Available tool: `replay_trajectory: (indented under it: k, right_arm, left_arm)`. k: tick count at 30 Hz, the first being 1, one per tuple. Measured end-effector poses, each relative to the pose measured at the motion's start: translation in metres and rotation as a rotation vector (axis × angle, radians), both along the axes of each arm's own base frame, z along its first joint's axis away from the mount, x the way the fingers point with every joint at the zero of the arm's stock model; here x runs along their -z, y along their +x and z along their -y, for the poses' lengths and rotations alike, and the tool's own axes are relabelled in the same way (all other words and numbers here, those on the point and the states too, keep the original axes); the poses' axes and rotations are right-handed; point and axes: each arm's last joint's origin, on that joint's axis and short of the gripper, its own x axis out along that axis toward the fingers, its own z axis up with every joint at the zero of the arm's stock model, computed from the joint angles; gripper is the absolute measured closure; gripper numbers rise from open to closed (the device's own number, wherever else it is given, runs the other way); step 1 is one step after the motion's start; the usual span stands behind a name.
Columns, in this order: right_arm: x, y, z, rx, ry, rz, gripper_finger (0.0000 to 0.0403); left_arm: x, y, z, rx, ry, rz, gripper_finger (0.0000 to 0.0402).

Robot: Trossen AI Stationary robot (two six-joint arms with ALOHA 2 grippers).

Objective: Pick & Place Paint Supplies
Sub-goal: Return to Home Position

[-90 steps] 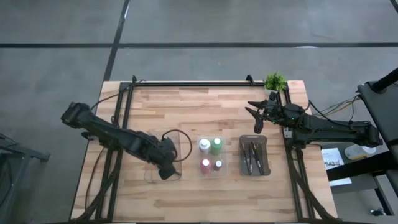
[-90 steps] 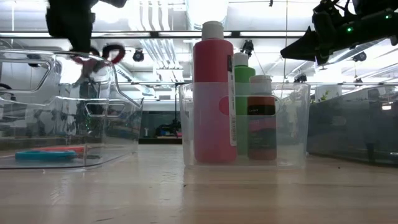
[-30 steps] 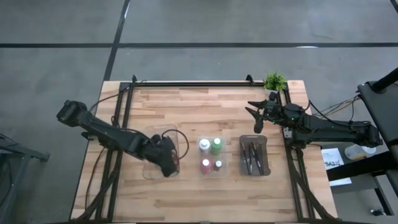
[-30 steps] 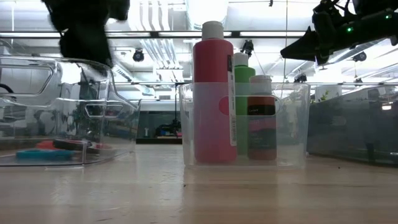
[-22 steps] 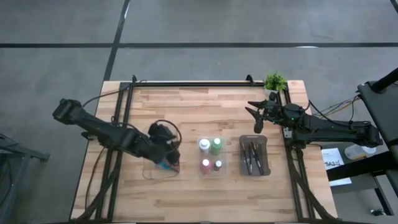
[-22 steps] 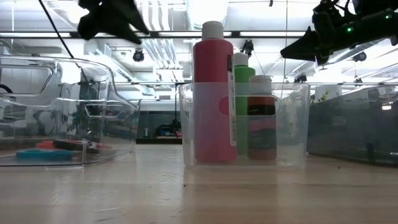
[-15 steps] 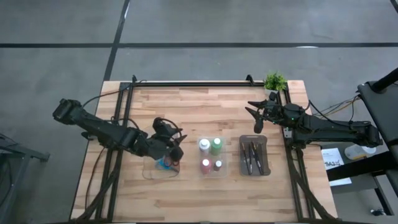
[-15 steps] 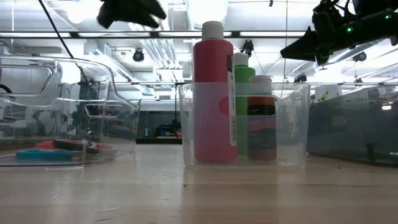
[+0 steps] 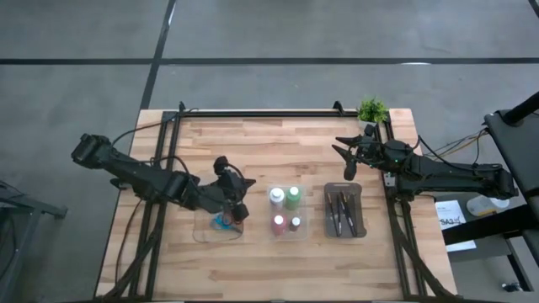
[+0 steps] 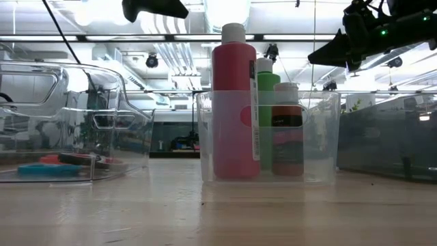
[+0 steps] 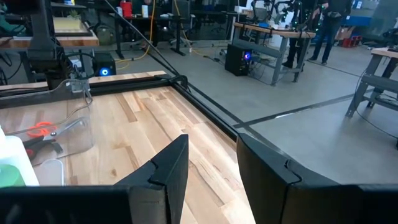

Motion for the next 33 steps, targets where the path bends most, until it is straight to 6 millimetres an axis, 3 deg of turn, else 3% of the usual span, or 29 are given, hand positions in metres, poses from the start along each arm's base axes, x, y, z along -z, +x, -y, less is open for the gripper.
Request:
replay_trajectory:
  k: [11,18,23,33]
  right_arm:
    - [0.0,0.0,0.0,0.001,0.0,0.0,0.0272]
    - [0.0,0.0,0.0,0.0,0.0,0.0,0.0272]
    - [0.0,0.0,0.0,0.0,0.0,0.001,0.0272]
    - [0.0,0.0,0.0,0.0,0.0,0.0,0.0272]
  left_arm:
    - [-0.007,0.001,-0.008,0.089,0.121,-0.034,0.0399]
    - [-0.005,-0.019,-0.035,0.213,0.095,0.061,0.04]
    - [0.006,-0.049,-0.054,0.213,0.089,0.14,0.04]
    - [0.005,-0.126,-0.067,0.219,0.094,0.352,0.0401]
